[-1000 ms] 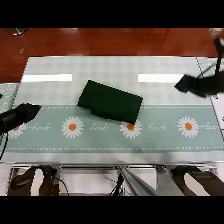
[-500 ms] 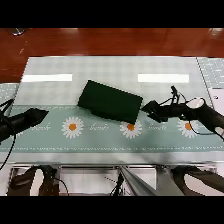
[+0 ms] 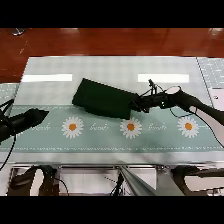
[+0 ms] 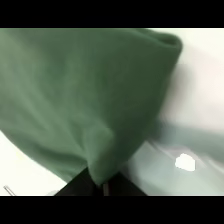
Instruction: Fold the shirts.
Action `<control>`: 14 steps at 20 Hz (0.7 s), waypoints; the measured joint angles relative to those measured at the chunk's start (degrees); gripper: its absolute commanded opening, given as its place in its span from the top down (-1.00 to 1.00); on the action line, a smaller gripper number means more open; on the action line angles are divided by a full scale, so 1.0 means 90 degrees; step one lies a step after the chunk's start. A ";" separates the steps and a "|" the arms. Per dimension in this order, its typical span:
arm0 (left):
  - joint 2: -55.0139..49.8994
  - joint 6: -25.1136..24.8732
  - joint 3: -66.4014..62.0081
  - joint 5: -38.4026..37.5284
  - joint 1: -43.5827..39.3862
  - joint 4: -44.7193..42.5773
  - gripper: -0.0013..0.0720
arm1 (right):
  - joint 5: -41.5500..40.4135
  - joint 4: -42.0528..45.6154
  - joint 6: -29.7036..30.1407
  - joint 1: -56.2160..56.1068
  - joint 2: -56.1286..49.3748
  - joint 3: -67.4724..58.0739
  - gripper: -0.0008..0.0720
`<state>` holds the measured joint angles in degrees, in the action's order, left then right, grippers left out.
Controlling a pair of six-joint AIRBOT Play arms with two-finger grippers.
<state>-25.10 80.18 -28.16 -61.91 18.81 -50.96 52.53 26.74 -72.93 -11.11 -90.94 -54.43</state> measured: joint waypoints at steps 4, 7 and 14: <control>0.0000 0.0000 0.0000 0.0000 0.0000 0.0002 0.91 | 0.0418 0.0712 -0.0296 -0.0160 -0.0121 -0.1637 0.87; 0.0000 0.0000 0.0000 0.0002 0.0000 0.0000 0.91 | 0.0930 0.1528 -0.0789 -0.0202 -0.0153 -0.3203 0.87; 0.0000 0.0000 0.0000 0.0000 0.0000 0.0002 0.91 | 0.2346 0.2965 -0.1814 0.0440 -0.0087 -0.6086 0.87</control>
<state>-25.10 80.18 -28.16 -61.91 18.81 -50.94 73.65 53.43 -89.25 -7.16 -91.72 -109.21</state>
